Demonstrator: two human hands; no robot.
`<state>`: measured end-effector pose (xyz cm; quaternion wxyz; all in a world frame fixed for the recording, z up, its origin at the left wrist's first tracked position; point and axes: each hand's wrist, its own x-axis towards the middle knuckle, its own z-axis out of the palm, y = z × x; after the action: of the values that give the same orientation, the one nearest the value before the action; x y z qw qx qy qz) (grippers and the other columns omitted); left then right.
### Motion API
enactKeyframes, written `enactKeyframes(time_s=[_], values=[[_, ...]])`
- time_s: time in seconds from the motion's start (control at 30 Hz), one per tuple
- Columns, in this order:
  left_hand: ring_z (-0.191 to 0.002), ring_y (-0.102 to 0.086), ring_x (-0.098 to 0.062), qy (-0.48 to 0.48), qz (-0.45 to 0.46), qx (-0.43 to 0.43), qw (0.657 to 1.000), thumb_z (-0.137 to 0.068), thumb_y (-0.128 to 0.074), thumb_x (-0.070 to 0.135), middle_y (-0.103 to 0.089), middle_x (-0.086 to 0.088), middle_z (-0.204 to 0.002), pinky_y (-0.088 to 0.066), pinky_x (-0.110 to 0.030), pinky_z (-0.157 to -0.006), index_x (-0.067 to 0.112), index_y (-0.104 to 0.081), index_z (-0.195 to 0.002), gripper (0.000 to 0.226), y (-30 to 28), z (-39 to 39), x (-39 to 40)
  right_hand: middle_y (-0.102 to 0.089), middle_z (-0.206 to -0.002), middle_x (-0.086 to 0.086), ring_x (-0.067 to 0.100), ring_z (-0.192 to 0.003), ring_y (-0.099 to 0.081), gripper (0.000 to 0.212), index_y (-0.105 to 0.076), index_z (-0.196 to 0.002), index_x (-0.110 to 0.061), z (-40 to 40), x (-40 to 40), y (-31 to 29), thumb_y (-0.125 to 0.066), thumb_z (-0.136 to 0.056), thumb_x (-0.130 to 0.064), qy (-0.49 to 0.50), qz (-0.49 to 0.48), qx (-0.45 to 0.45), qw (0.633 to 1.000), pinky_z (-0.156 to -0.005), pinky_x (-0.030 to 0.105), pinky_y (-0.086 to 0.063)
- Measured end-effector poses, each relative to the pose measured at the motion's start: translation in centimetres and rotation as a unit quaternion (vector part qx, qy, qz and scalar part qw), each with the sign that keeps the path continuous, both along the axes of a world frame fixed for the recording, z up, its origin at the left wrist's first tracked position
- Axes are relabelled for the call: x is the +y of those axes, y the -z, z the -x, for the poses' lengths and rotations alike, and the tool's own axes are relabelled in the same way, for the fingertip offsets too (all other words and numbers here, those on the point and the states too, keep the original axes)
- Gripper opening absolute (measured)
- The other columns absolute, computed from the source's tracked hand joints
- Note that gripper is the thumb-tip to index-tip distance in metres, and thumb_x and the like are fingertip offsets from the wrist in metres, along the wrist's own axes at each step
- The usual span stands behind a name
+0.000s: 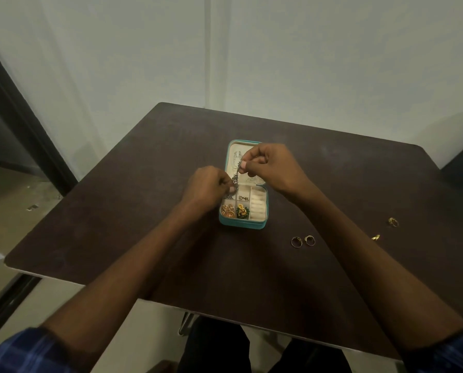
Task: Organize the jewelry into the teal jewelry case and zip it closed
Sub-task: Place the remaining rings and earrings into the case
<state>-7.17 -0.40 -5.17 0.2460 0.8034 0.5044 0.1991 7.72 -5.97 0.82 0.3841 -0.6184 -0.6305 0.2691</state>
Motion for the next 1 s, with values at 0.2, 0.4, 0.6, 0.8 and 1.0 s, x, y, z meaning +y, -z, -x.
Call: enactKeyframes(time_s=[0.2, 0.4, 0.6, 0.8, 1.0], values=[[-0.073, -0.063, -0.01, -0.014, 0.011, -0.02, 1.0, -0.085, -0.066, 0.02, -0.071, -0.001, -0.087, -0.052, -0.029, -0.069, 0.012, -0.072, -0.084, 0.01, 0.6, -0.1, 0.1, -0.073, -0.079, 0.005, 0.011, -0.071, -0.067, 0.003, -0.066, -0.081, -0.012, -0.1, 0.3, 0.2, -0.065, -0.084, -0.011, -0.011, 0.019, -0.029, 0.999, -0.073, 0.026, -0.055], [-0.072, -0.061, -0.008, -0.027, 0.026, -0.053, 0.998, -0.087, -0.063, 0.014, -0.073, -0.006, -0.093, -0.044, -0.016, -0.059, 0.008, -0.073, -0.091, 0.013, 0.6, -0.2, 0.3, -0.071, -0.074, -0.001, -0.005, -0.058, -0.061, 0.005, -0.066, -0.08, -0.014, 0.3, 0.6, 0.2, -0.065, -0.083, -0.01, -0.014, 0.025, -0.07, 0.997, -0.058, 0.004, -0.044], [-0.065, -0.057, -0.003, -0.031, 0.02, -0.083, 0.996, -0.086, -0.064, 0.013, -0.072, -0.004, -0.088, -0.038, -0.009, -0.052, 0.008, -0.073, -0.089, 0.011, 0.7, -0.2, 0.3, -0.067, -0.074, -0.003, 0.006, -0.068, -0.062, 0.004, -0.067, -0.083, -0.013, 0.6, 1.1, 1.3, -0.063, -0.083, -0.011, -0.009, 0.044, -0.115, 0.992, -0.065, 0.02, -0.048], [-0.063, -0.059, -0.003, -0.053, 0.016, -0.119, 0.991, -0.082, -0.069, 0.013, -0.066, 0.002, -0.075, -0.048, -0.016, -0.057, 0.011, -0.07, -0.082, 0.002, 1.2, -0.3, 0.1, -0.068, -0.078, 0.0, 0.006, -0.068, -0.058, 0.007, -0.071, -0.082, -0.011, 0.7, 1.4, 2.3, -0.064, -0.082, -0.011, -0.016, 0.052, -0.15, 0.987, -0.051, 0.002, -0.038], [-0.058, -0.055, 0.001, -0.057, 0.033, -0.133, 0.989, -0.083, -0.067, 0.014, -0.061, 0.007, -0.067, -0.04, -0.009, -0.048, 0.013, -0.069, -0.081, 0.003, 1.3, -0.2, 0.1, -0.065, -0.077, -0.004, 0.001, -0.067, -0.054, 0.007, -0.072, -0.084, -0.011, 0.8, 1.9, 3.5, -0.065, -0.083, -0.014, -0.01, 0.058, -0.172, 0.983, -0.052, 0.003, -0.035]])
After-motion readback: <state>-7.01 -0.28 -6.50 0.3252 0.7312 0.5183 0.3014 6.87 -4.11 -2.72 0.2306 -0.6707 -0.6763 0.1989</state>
